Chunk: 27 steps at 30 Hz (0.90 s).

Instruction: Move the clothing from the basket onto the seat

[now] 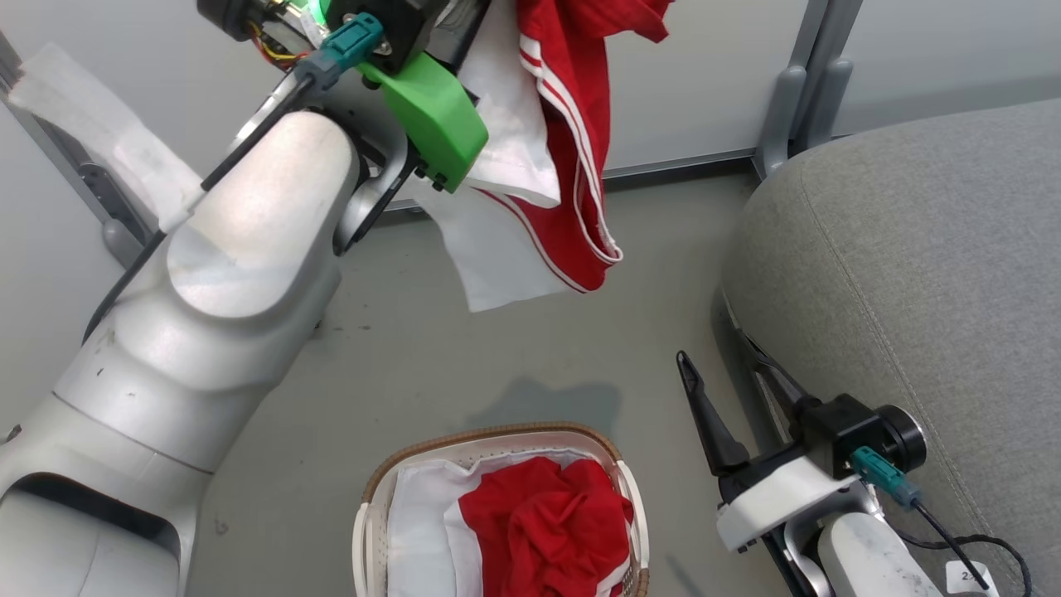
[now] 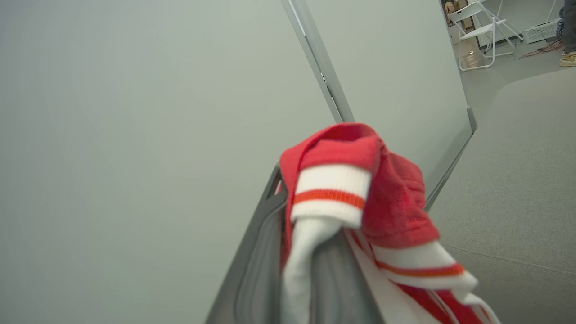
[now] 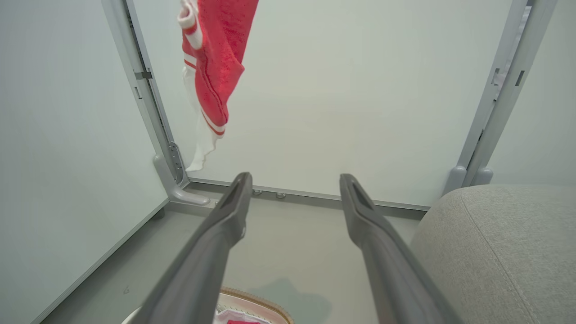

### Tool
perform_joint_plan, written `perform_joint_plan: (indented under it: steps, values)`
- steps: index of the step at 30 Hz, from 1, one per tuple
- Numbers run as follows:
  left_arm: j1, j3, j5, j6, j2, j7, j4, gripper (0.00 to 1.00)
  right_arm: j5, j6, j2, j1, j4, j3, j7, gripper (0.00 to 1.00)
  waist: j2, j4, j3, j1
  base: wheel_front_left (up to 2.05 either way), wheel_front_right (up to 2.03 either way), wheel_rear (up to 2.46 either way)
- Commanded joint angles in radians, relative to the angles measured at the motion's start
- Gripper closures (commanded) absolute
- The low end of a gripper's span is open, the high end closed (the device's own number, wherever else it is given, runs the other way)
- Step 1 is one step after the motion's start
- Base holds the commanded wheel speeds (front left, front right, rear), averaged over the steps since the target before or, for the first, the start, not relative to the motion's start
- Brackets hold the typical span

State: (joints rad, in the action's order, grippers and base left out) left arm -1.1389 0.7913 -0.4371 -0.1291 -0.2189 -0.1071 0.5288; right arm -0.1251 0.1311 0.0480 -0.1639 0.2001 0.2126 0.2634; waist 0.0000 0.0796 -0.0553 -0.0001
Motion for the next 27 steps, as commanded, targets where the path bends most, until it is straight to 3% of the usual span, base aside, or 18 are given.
perform_joint_plan:
  steps: [1, 13, 21, 22, 24, 25, 27]
  values:
    - [-0.026, 0.009, -0.01, -0.002, 0.007, 0.0, -0.002, 1.0, 0.009, -0.001, 0.005, -0.02, 0.002, 0.013, 0.002, 0.0, 0.0, -0.009, 0.007, 0.0001, 0.0, 0.0, 0.0]
    - [-0.061, 0.07, -0.05, -0.002, 0.047, -0.014, -0.069, 1.0, 0.066, -0.001, 0.004, -0.174, 0.049, 0.049, 0.002, 0.0, 0.0, -0.063, 0.026, 0.0001, 0.0, 0.0, 0.0]
    - [-0.018, 0.096, -0.078, -0.002, 0.039, -0.008, -0.127, 1.0, 0.073, -0.001, 0.004, -0.251, 0.068, 0.033, 0.002, 0.0, 0.0, -0.094, 0.026, 0.0001, 0.0, 0.0, 0.0]
    - [-0.011, 0.096, -0.079, 0.001, 0.036, -0.009, -0.13, 1.0, 0.074, -0.001, 0.004, -0.258, 0.071, 0.03, 0.002, 0.05, 0.0, -0.097, 0.026, 0.0001, 0.0, 0.0, 0.0]
    - [0.004, 0.096, -0.088, 0.007, 0.03, -0.009, -0.134, 1.0, 0.073, -0.001, 0.004, -0.269, 0.075, 0.026, 0.002, 0.48, 0.0, -0.1, 0.025, 0.0001, 0.0, 0.0, 0.0]
    - [0.013, 0.094, -0.091, 0.01, 0.028, -0.014, -0.136, 1.0, 0.073, -0.001, 0.004, -0.273, 0.075, 0.025, 0.002, 0.51, 0.0, -0.1, 0.026, 0.0001, 0.0, 0.0, 0.0]
    - [0.04, 0.084, -0.105, 0.017, 0.02, -0.025, -0.137, 1.0, 0.074, -0.001, 0.004, -0.279, 0.075, 0.027, 0.002, 0.67, 0.0, -0.099, 0.027, 0.0001, 0.0, 0.0, 0.0]
